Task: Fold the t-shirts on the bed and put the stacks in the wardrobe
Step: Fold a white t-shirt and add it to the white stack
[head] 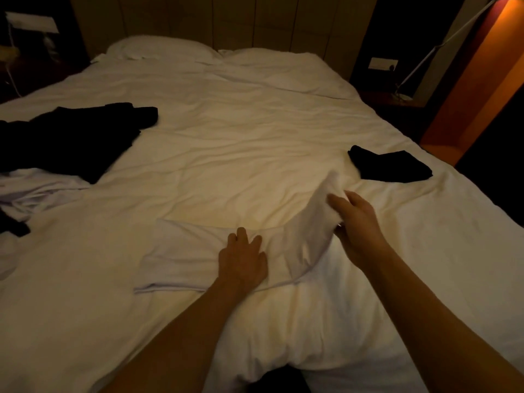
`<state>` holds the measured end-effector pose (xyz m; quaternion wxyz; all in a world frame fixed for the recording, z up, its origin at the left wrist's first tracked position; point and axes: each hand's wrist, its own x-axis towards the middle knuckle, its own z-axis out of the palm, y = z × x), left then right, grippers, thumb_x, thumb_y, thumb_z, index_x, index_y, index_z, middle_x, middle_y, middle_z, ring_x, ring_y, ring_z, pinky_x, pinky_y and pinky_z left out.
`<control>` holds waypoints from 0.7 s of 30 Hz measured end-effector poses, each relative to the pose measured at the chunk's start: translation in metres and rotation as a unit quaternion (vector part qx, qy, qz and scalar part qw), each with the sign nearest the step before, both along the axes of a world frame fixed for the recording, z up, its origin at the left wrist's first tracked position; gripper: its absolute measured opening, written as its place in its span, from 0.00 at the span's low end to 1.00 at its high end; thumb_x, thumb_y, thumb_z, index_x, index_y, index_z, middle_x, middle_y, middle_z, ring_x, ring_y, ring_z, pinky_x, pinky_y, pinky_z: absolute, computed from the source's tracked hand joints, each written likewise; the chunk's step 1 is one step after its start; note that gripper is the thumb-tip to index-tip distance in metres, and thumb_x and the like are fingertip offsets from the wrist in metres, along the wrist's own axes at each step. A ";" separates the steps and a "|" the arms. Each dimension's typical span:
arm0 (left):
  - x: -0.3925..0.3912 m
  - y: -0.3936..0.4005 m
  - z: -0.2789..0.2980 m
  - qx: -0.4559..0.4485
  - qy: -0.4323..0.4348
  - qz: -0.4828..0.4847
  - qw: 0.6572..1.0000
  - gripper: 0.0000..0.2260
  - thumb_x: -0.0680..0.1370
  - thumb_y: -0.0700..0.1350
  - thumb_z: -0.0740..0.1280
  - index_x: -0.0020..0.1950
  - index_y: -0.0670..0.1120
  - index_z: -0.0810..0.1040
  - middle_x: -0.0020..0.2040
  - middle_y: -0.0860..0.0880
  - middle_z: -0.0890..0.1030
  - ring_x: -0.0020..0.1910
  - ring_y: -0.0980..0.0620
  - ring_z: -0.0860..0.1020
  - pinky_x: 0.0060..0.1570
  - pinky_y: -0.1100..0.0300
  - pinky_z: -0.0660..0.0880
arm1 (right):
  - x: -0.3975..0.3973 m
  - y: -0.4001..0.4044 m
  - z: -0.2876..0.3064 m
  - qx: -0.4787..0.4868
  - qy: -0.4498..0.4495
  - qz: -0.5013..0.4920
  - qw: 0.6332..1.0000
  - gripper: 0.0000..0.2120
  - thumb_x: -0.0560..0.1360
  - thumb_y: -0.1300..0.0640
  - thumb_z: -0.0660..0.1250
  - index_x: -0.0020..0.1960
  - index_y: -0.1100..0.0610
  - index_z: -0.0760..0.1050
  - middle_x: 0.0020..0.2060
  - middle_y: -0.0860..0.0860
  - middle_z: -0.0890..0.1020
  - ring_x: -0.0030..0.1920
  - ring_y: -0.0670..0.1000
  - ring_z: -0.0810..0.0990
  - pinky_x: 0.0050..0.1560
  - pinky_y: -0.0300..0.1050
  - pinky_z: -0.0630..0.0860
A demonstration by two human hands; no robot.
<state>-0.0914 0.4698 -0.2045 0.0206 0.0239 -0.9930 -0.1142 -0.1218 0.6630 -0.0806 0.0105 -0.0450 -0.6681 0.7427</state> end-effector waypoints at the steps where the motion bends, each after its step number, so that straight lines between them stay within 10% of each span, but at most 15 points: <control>1: 0.000 -0.001 0.004 0.020 -0.017 0.000 1.000 0.21 0.81 0.58 0.56 0.72 0.51 0.68 0.69 0.41 0.65 0.65 0.42 0.66 0.54 0.52 0.70 | 0.002 -0.020 0.007 0.018 0.022 0.014 0.999 0.07 0.78 0.59 0.67 0.55 0.55 0.79 0.50 0.55 0.83 0.49 0.53 0.82 0.42 0.45 0.78; 10: 0.044 -0.093 0.043 0.215 0.019 0.062 0.974 0.08 0.78 0.54 0.63 0.45 0.51 0.77 0.46 0.50 0.79 0.50 0.46 0.79 0.45 0.56 0.74 | 0.034 -0.185 -0.020 0.266 0.165 0.154 0.937 0.13 0.77 0.56 0.69 0.60 0.58 0.79 0.49 0.52 0.83 0.48 0.50 0.81 0.46 0.42 0.74; 16: 0.069 -0.152 0.058 0.678 -0.025 0.245 0.693 0.26 0.80 0.64 0.59 0.49 0.43 0.83 0.40 0.43 0.85 0.38 0.45 0.83 0.41 0.52 0.81 | 0.059 -0.221 -0.067 0.402 0.152 0.261 0.864 0.20 0.79 0.48 0.65 0.68 0.55 0.72 0.54 0.54 0.83 0.53 0.54 0.82 0.54 0.47 0.77; 21: 0.068 -0.157 0.048 0.589 -0.009 0.232 0.774 0.23 0.72 0.61 0.73 0.60 0.47 0.79 0.52 0.48 0.83 0.50 0.47 0.82 0.55 0.51 0.80 | 0.079 -0.188 -0.066 0.376 0.230 0.271 0.856 0.29 0.75 0.43 0.69 0.71 0.54 0.70 0.61 0.49 0.79 0.59 0.47 0.77 0.61 0.43 0.74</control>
